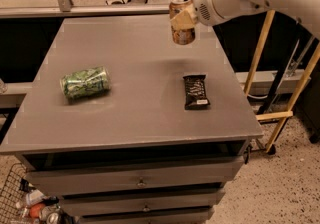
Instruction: Move orange can near rxbar chocolate
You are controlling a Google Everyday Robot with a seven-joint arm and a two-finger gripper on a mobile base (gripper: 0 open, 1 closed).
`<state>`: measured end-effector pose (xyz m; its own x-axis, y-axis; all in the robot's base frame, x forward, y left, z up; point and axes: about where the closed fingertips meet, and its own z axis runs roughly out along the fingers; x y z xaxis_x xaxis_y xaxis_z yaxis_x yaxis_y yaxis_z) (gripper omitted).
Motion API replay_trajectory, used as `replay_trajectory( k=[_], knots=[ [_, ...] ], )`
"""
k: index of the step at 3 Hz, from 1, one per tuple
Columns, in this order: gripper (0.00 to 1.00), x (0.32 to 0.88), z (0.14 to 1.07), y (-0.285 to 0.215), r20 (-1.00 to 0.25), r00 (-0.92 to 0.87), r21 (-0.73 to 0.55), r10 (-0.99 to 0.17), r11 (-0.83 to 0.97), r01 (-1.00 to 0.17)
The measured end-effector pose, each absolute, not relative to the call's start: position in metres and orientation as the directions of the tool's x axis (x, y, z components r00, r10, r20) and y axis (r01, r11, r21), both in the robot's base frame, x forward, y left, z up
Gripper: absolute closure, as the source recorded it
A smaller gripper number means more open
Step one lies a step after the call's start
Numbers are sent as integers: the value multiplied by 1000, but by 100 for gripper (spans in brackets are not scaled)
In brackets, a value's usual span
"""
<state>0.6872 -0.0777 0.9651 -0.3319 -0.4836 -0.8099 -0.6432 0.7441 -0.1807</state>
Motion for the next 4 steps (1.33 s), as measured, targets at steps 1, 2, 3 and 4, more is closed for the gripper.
replay_trajectory(
  k=[1, 2, 3, 4],
  knots=[
    [100, 670, 951, -89, -802, -369, -155, -470, 761, -630],
    [100, 657, 937, -100, -790, -407, -127, -458, 773, -622],
    [100, 638, 921, -112, -781, -448, -96, -436, 792, -603],
    [100, 641, 914, -117, -799, -420, -105, -429, 788, -606]
  ],
)
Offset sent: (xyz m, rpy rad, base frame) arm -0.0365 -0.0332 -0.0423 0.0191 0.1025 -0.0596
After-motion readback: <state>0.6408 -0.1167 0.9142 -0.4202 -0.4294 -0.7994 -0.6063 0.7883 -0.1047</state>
